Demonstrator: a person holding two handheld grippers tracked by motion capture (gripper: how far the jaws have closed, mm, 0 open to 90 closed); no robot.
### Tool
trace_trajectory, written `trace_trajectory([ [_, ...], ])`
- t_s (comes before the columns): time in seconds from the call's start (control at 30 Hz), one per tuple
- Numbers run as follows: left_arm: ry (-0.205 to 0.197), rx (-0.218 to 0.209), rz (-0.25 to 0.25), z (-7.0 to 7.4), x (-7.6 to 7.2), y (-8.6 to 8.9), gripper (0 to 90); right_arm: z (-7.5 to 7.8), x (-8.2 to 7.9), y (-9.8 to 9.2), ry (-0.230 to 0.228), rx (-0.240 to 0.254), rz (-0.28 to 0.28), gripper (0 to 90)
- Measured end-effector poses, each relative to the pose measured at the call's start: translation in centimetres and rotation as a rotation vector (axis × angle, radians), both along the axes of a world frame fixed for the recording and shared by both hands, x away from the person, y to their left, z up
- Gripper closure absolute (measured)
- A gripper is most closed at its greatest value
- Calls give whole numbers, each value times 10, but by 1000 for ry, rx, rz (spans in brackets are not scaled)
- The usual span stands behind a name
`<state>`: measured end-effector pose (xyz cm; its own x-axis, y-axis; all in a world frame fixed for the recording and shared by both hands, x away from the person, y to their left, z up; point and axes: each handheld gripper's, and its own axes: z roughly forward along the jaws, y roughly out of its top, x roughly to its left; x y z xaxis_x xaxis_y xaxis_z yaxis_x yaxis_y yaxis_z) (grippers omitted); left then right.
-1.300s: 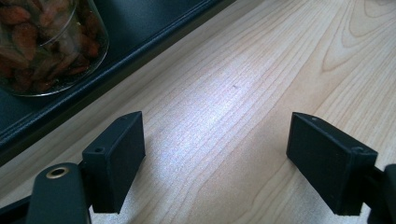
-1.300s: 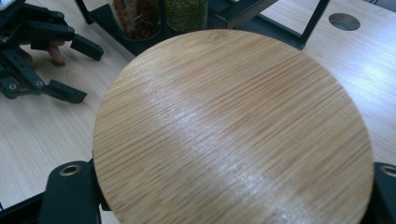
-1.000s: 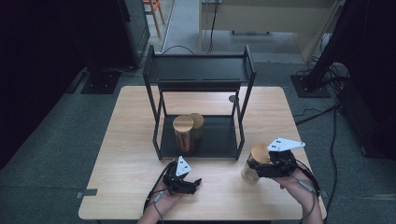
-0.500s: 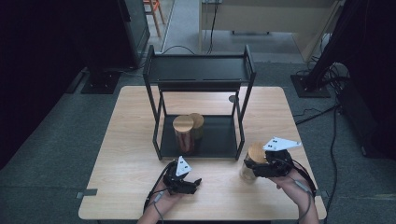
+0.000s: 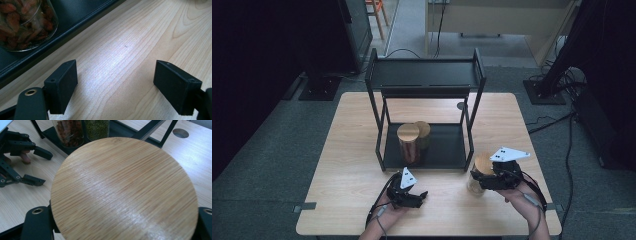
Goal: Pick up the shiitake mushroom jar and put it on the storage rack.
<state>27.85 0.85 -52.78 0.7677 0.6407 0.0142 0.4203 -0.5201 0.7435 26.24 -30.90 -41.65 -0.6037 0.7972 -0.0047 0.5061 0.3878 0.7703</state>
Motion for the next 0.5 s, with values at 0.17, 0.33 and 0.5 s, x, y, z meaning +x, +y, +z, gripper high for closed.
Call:
trace_trajectory([
  [0.17, -1, -1, 1, 0, 0, 0, 198, 2, -1, 4, 2, 4, 0, 249],
  [0.33, -1, -1, 1, 0, 0, 0, 198, 5, -4, 11, -6, 1, 7, 249],
  [0.5, -1, -1, 1, 0, 0, 0, 198, 3, -4, 17, -3, -8, 14, 249],
])
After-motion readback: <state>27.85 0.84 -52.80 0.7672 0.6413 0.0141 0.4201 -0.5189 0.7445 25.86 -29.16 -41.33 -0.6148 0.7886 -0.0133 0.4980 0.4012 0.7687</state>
